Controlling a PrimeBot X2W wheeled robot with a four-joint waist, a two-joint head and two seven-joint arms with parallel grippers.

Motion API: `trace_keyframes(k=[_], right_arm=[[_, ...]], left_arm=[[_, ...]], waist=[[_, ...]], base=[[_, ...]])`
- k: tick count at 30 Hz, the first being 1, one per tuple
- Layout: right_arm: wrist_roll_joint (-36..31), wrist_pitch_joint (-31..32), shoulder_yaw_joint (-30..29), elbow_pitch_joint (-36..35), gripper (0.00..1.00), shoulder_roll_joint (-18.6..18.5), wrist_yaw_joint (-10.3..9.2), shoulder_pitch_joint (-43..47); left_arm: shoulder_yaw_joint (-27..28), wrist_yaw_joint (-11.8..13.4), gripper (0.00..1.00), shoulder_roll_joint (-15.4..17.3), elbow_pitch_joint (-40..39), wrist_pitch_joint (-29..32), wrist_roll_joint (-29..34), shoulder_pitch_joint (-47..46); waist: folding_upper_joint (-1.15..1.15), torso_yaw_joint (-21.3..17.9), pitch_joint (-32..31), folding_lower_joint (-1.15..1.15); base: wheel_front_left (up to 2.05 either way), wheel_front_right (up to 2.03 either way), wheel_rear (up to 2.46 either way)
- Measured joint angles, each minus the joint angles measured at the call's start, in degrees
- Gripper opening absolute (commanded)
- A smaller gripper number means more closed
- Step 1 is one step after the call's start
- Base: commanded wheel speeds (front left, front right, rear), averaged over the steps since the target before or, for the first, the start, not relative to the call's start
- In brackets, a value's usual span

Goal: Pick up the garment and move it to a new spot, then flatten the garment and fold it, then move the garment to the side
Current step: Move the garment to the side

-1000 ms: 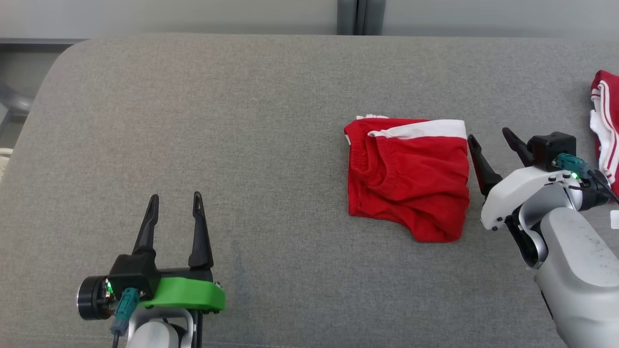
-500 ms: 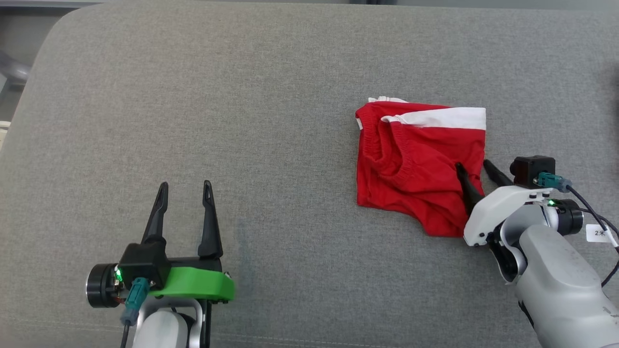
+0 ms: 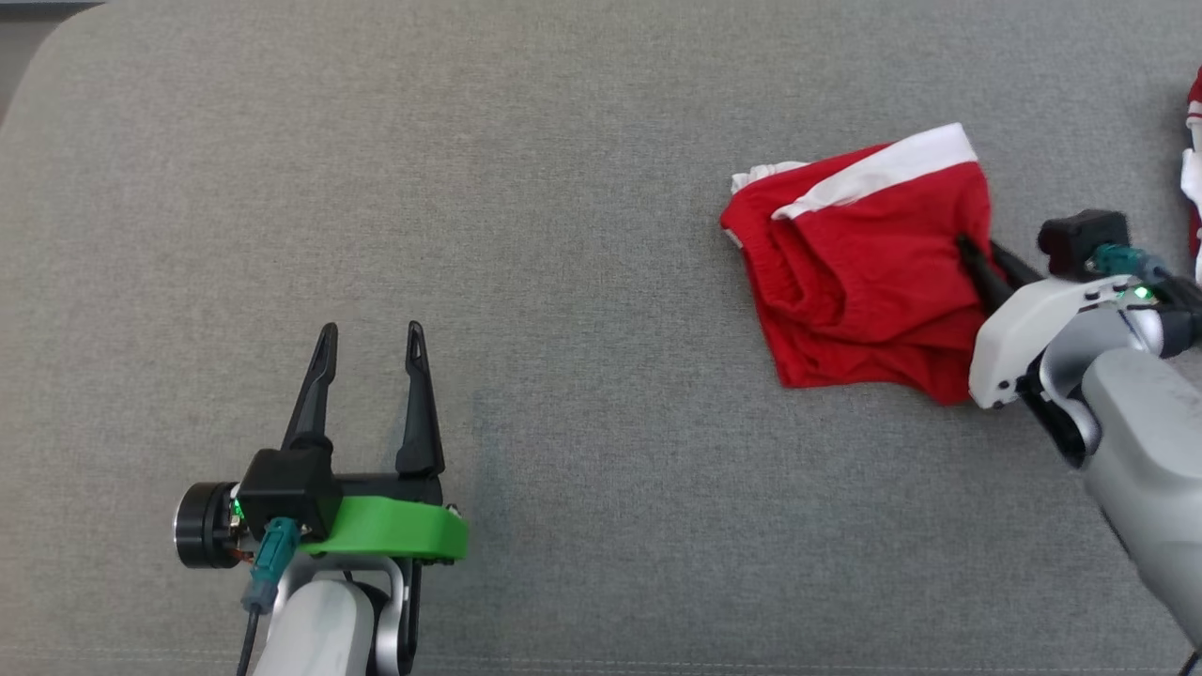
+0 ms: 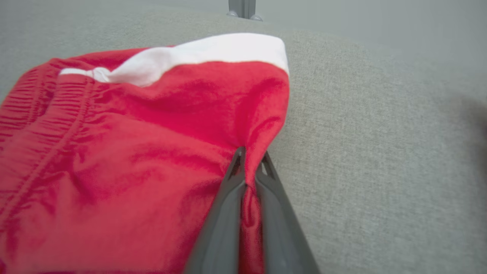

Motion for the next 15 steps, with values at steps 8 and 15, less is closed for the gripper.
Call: trace_keyframes(k=[8,15], right_arm=[[2.65,2.45,5.66,-6.5,0.0,-14.82,0.0,-6.64],[6.9,3.16,7.04,-10.98,0.0,-28.42,0.0,-11.11]], left_arm=[[-1.19,0.51,1.0,-0.01,-1.19,0.0,1.42,-3.12],[-1.36,0.34,1.0,0.0,-2.04,0.0,4.83,-6.99]], waist=[[0.0,-3.24,4.68,0.0],[0.0,-6.79,10.55,0.0]], base=[[0.0,0.0,0.0],[0.0,0.0,0.0]])
